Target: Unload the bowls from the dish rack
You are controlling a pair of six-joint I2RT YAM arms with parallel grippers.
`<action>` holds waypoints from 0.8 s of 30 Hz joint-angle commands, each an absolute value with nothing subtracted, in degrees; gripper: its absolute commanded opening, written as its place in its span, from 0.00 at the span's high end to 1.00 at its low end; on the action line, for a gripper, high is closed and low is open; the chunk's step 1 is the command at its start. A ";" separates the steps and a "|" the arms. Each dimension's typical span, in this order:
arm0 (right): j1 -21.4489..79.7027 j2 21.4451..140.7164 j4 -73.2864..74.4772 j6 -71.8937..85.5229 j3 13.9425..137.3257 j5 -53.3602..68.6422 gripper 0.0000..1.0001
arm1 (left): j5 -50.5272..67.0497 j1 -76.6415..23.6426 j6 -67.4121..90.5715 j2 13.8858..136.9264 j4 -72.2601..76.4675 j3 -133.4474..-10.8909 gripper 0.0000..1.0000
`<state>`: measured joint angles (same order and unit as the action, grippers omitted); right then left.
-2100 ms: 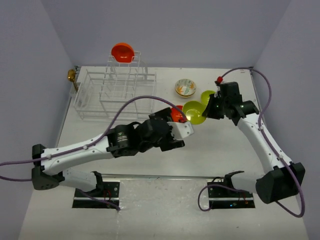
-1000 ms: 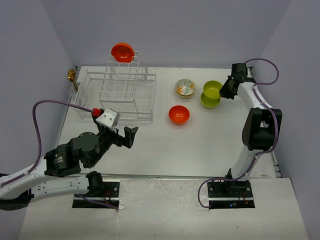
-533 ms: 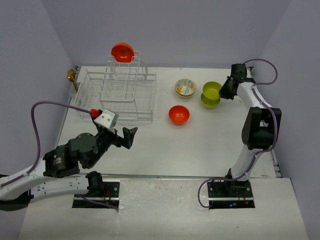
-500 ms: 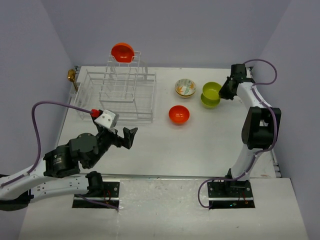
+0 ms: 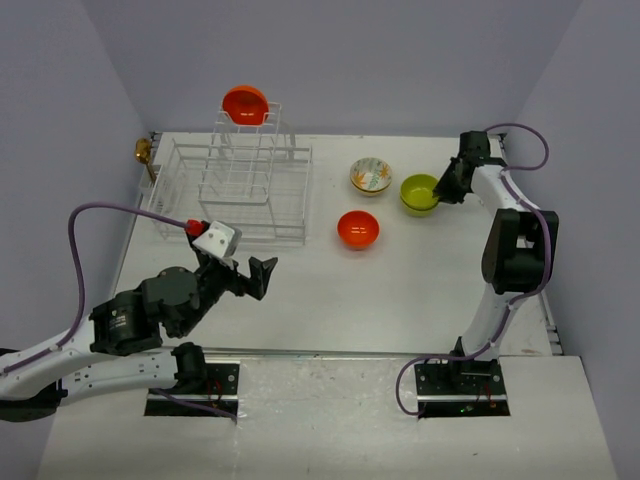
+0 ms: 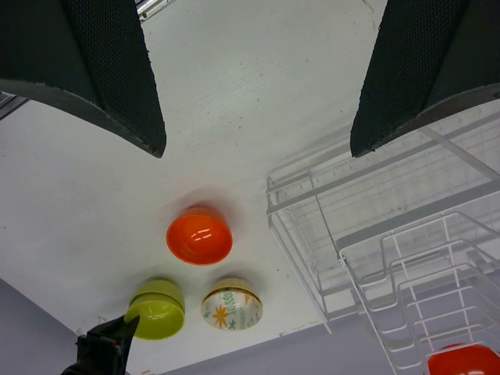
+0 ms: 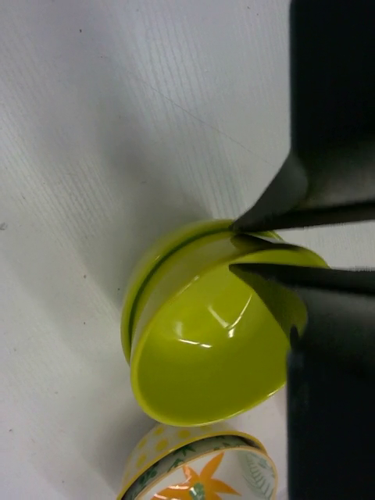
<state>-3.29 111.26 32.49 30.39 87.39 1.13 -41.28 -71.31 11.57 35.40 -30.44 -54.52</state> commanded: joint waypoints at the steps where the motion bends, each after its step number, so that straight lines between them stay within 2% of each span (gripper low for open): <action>1: -3.43 110.04 31.03 30.32 87.01 2.37 0.65 | -40.96 -71.19 13.01 35.16 -28.30 -54.32 0.00; 4: -3.34 108.73 31.90 30.23 87.36 3.16 0.55 | -41.39 -71.19 13.27 34.89 -28.48 -54.58 0.00; 5: -3.34 106.81 31.99 30.23 87.28 2.90 0.42 | -41.92 -71.19 13.53 34.89 -28.48 -54.75 0.00; 7: -3.43 104.69 32.43 30.15 87.54 1.24 0.30 | -45.50 -71.19 15.72 35.50 -28.65 -55.45 0.00; 8: -3.43 102.50 32.95 30.23 87.71 0.19 0.16 | -48.92 -71.19 18.52 36.46 -29.09 -55.89 0.00; 10: -3.43 100.12 33.75 30.58 87.98 -1.48 0.01 | -52.98 -71.19 21.33 37.96 -29.44 -57.38 0.00; 12: -3.43 95.57 34.10 31.02 87.37 -1.67 0.01 | -59.81 -70.93 23.89 41.11 -28.40 -58.53 0.00; 14: -3.34 91.69 32.62 32.51 84.39 -0.44 0.01 | -61.35 -68.92 21.99 43.32 -21.74 -60.11 0.00; 15: -3.43 86.88 31.39 33.30 82.55 -0.27 0.01 | -60.13 -62.99 20.58 44.55 -19.01 -61.07 0.00; 17: -3.43 80.98 25.33 36.02 74.65 5.08 0.01 | -45.41 -52.44 20.56 50.16 -16.17 -67.12 0.00; 18: -3.43 74.86 22.44 37.17 71.23 7.53 0.01 | -31.78 -39.85 23.87 56.28 -16.87 -73.24 0.00; 19: -3.43 72.01 19.37 39.00 64.67 10.08 0.01 | -23.55 -33.29 26.17 59.64 -19.14 -76.35 0.00; 20: -3.43 69.37 14.29 40.24 61.82 15.24 0.01 | -15.72 -20.78 29.24 63.33 -19.77 -79.42 0.00; 21: -3.43 66.91 12.15 41.73 56.65 18.25 0.01 | -1.81 -15.43 35.88 69.29 -19.51 -83.19 0.00; 23: -3.43 61.19 8.02 43.85 53.01 25.88 0.01 | 8.82 -6.99 42.68 75.20 -15.58 -84.98 0.00; 24: -3.43 59.78 7.56 44.12 51.52 27.75 0.01 | 9.92 -5.90 47.50 76.45 -13.29 -85.69 0.00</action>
